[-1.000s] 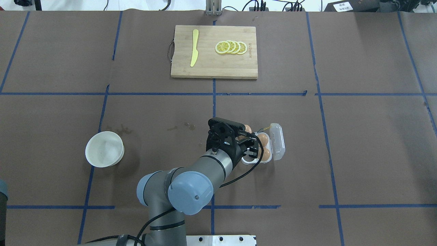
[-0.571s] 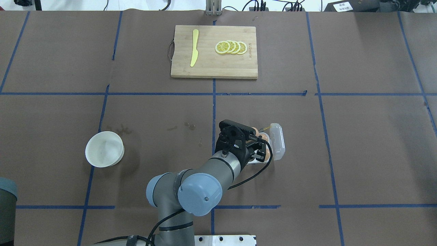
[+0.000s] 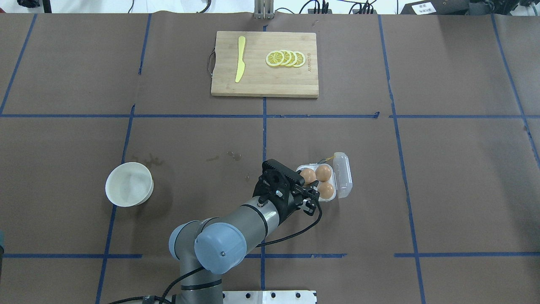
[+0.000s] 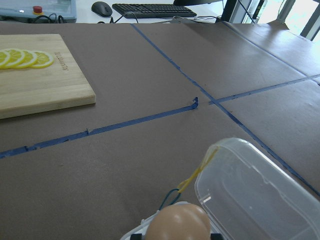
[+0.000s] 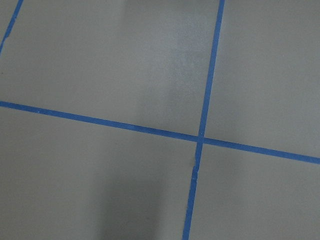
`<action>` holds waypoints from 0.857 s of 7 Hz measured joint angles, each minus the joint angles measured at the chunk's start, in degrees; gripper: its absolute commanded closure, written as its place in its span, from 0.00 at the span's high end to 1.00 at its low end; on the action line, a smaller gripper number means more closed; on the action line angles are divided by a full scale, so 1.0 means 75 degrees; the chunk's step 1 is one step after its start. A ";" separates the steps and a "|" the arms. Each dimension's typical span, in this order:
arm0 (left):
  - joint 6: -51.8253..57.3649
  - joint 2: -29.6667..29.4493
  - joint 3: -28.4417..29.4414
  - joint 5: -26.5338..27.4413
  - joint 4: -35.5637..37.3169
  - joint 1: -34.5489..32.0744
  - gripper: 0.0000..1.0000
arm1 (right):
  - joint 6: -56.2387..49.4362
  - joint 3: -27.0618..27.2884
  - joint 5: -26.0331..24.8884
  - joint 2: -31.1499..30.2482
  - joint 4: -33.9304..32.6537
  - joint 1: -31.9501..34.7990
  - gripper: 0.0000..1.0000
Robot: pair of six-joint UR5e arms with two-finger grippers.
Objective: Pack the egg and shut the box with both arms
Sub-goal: 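Lower the egg into the empty carton cup and open the left gripper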
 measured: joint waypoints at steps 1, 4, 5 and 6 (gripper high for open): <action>0.0071 0.0020 0.0033 -0.0043 -0.0122 0.0015 0.00 | 0.0002 -0.0005 -0.0003 0.0009 0.0000 0.0000 1.00; 0.0112 -0.0065 0.0305 -0.0064 -0.0218 0.0028 0.00 | 0.0003 -0.0012 -0.0011 0.0024 -0.0005 0.0000 1.00; 0.0116 -0.0106 0.0403 -0.0064 -0.0221 0.0033 0.03 | 0.0003 -0.0017 -0.0012 0.0024 -0.0009 0.0000 1.00; 0.0133 -0.0153 0.0491 -0.0065 -0.0223 0.0034 0.07 | 0.0000 -0.0021 -0.0012 0.0025 -0.0011 0.0000 1.00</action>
